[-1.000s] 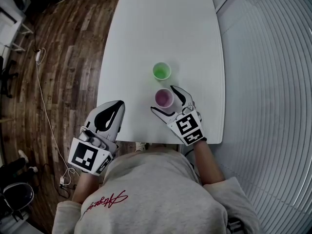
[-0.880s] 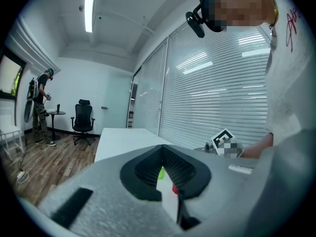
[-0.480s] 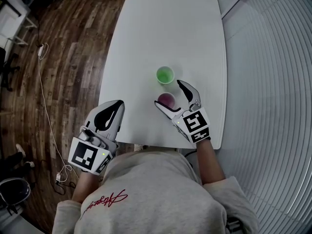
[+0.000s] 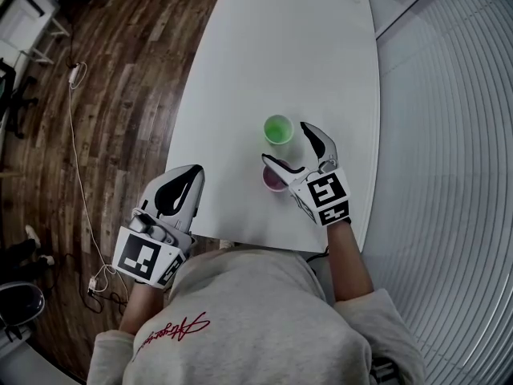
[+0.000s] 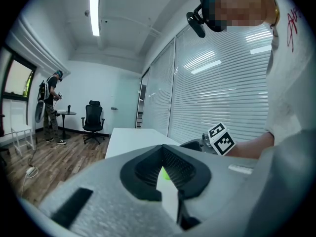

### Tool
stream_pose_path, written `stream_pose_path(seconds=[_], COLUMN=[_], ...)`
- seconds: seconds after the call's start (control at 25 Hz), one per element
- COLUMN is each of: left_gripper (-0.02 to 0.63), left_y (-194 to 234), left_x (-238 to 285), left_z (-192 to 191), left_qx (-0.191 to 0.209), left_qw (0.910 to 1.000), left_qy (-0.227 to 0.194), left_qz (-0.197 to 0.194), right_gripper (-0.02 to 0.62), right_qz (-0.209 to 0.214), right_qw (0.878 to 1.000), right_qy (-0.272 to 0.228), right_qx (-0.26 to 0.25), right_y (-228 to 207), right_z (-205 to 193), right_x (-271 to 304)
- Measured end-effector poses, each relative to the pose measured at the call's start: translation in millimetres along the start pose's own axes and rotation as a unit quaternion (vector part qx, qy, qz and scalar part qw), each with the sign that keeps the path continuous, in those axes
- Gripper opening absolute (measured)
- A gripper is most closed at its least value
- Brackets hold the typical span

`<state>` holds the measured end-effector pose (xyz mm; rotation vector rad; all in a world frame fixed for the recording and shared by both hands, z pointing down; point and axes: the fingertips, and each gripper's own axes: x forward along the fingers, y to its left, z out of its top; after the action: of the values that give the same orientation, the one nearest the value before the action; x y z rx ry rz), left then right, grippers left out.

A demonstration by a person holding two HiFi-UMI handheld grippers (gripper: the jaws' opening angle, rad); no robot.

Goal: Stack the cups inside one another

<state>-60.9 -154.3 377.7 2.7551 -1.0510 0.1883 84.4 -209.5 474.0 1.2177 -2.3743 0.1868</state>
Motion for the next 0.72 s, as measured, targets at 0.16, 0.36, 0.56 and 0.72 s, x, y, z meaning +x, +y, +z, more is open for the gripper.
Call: stream_pose_path(seconds=[0.16, 0.36, 0.56, 0.72], left_gripper=[-0.005, -0.005, -0.005, -0.005], left_y=[5, 10, 15, 17], left_x=[1, 3, 0, -1], left_z=[2, 2, -3, -1], left_qx=[-0.001, -0.003, -0.005, -0.005], left_qw=[0.9999, 0.9996, 0.9991, 0.9988], left_qy=[-0.001, 0.004, 0.009, 0.007], left_qz=[0.013, 0.027, 0.040, 0.047], right_gripper=[0.428, 0.426, 0.426, 0.425], right_qz=[0.006, 0.012, 0.014, 0.020], right_qw=[1.000, 1.000, 1.000, 0.999], right_qy=[0.004, 0.016, 0.027, 0.034], right_qx=[-0.005, -0.010, -0.001, -0.001], right_y=[-6, -17, -25, -28], right_z=[-1, -7, -17, -20], right_x=[8, 21, 32, 38])
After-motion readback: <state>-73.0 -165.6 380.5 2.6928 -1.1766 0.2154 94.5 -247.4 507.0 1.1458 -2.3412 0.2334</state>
